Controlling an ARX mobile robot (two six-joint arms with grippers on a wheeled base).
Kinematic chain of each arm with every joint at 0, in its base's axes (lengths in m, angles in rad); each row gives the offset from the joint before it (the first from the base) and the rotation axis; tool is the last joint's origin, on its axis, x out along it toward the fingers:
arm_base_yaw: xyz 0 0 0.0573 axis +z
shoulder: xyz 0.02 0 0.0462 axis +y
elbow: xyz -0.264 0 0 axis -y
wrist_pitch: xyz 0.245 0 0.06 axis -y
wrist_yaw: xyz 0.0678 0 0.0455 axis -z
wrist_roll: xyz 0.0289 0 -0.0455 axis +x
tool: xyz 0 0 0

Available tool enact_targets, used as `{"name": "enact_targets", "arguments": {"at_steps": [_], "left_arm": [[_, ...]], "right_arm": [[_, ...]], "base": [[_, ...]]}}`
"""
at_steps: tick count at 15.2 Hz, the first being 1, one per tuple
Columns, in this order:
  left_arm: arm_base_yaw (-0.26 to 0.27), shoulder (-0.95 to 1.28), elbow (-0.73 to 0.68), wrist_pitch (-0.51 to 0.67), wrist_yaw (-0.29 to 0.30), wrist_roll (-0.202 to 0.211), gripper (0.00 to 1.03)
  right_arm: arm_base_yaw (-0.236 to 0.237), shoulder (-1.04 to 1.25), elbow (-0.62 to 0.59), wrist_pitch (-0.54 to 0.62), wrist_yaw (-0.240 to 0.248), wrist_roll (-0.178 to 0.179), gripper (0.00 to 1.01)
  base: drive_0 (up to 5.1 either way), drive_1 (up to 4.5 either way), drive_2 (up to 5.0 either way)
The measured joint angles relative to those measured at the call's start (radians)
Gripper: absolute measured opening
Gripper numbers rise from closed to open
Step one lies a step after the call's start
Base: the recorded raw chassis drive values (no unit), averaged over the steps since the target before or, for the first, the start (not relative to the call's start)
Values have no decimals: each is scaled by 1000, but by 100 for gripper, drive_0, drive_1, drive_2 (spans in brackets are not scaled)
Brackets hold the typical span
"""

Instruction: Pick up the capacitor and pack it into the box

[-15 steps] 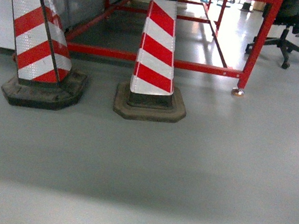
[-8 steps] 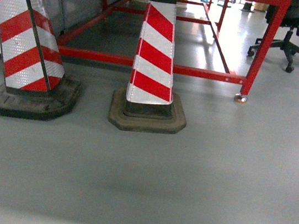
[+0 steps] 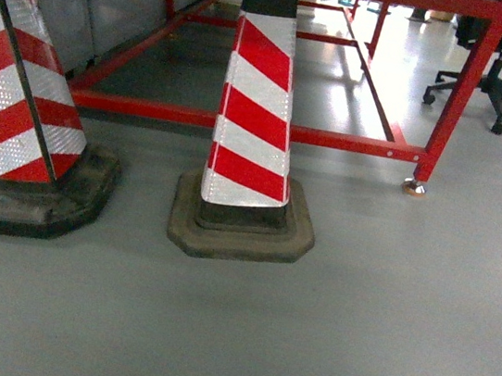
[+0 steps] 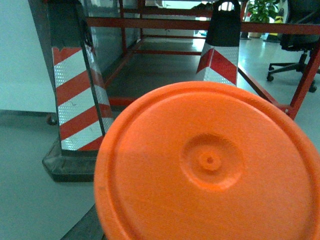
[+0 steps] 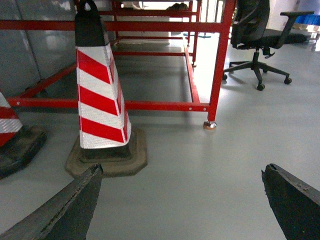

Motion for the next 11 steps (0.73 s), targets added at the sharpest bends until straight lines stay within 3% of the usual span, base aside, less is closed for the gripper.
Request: {"name": "enact_targets", "arguments": {"at_steps": [11], "left_arm": [[0,0,0,0,0,0,44]], "right_arm": [[0,0,0,-2,0,0,98]], "base": [[-1,383,-386]]}}
